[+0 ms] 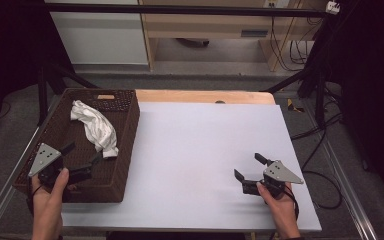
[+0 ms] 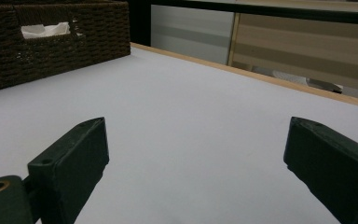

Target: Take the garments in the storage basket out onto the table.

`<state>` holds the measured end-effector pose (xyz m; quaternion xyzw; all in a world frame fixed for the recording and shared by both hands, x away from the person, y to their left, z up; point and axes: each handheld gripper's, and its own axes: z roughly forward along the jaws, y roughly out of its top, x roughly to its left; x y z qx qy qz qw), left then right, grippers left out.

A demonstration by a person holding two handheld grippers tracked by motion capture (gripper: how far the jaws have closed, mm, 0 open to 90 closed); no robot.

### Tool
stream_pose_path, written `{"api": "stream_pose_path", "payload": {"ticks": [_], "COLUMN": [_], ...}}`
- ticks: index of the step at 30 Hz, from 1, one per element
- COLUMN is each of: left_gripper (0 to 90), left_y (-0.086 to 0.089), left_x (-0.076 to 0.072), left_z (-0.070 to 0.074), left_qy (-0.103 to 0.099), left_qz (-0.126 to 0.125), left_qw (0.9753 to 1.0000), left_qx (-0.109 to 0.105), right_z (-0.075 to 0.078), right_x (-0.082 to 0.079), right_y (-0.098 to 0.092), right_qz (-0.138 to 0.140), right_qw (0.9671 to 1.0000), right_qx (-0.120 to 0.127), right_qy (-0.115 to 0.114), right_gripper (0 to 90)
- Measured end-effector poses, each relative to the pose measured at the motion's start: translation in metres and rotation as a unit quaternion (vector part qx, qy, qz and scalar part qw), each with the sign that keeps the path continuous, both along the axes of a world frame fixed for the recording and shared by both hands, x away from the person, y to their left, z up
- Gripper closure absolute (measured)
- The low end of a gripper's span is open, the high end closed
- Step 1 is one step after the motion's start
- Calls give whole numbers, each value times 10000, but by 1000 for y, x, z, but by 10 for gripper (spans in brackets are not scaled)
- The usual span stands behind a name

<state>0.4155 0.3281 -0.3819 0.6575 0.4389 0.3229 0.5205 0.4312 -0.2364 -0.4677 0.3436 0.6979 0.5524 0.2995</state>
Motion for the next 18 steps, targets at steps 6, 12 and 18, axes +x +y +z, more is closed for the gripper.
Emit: {"api": "stream_pose_path", "payload": {"ticks": [6,12,18], "left_gripper": [37,37,37], "left_y": [0,1,1], "left_x": [0,0,-2], "left_z": [0,0,2], "left_qy": [7,-6,-18], "left_qz": [4,1,19], "left_qw": [10000,10000,10000], "left_qx": [4,-15,-45], "right_z": [1,1,2], "right_x": [-1,-1,-1], "right_y": [-1,-2,-2], "right_qz": [-9,-27,-28], "right_qw": [10000,10000,9999], "right_qx": [54,75,101], "right_qy": [-7,15,8], "right_gripper": [68,67,66]}}
